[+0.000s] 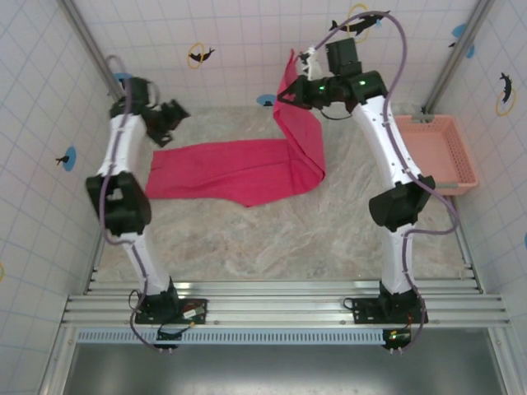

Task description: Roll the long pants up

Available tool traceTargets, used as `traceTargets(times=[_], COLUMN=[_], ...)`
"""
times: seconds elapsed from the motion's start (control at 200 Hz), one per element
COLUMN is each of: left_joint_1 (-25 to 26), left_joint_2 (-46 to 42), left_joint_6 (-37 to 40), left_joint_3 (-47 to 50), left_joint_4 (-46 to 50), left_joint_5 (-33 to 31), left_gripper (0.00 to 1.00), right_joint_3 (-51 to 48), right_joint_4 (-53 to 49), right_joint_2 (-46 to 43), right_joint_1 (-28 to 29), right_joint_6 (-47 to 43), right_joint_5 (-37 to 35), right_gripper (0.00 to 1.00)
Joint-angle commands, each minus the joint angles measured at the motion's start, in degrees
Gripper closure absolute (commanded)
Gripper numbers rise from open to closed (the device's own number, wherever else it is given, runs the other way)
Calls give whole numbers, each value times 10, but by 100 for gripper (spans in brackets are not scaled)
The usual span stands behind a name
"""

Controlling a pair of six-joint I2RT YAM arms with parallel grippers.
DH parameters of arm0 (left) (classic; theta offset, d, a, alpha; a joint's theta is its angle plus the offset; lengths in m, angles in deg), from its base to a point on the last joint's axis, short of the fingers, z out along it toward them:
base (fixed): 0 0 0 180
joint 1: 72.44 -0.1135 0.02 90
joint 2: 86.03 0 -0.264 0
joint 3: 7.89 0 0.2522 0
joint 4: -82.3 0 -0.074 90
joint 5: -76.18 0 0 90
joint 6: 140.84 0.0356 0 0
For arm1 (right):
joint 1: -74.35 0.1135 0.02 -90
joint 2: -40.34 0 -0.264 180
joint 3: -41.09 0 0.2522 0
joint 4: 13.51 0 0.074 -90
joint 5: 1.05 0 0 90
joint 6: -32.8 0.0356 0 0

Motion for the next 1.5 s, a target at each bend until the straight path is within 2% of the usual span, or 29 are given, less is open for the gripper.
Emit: traceTargets(times=[0.0,0.09,0.2,0.425,0.621,0.746,1.146,1.281,1.496], left_joint_1=[-58,-110,-140,-146,-145,-124,5,9,-20], left_joint_2=[-65,-73,-38,37,79,95,118,116,105], left_joint_6=[76,114,148,164,163,165,158,158,190], left_joint_3=[138,193,195,178,158,143,140,139,120], left_joint_4=[24,19,42,27,5,5,0,7,47], left_joint_5=[-41,-59,-60,-44,1,24,48,44,57], left_gripper=[3,3,3,3,3,3,3,3,3], right_joint_3=[67,105,112,118,135,135,134,132,122], right_joint_4=[69,116,204,365,428,437,423,398,383], right_joint_2=[56,108,151,221,256,263,273,283,317], right_joint_1=[46,80,112,164,180,181,198,206,219], right_joint_6=[59,99,170,254,304,311,306,299,293], right_joint_5=[4,-11,-14,-24,-48,-50,-15,-10,3], right_gripper=[100,100,100,100,100,100,100,100,99])
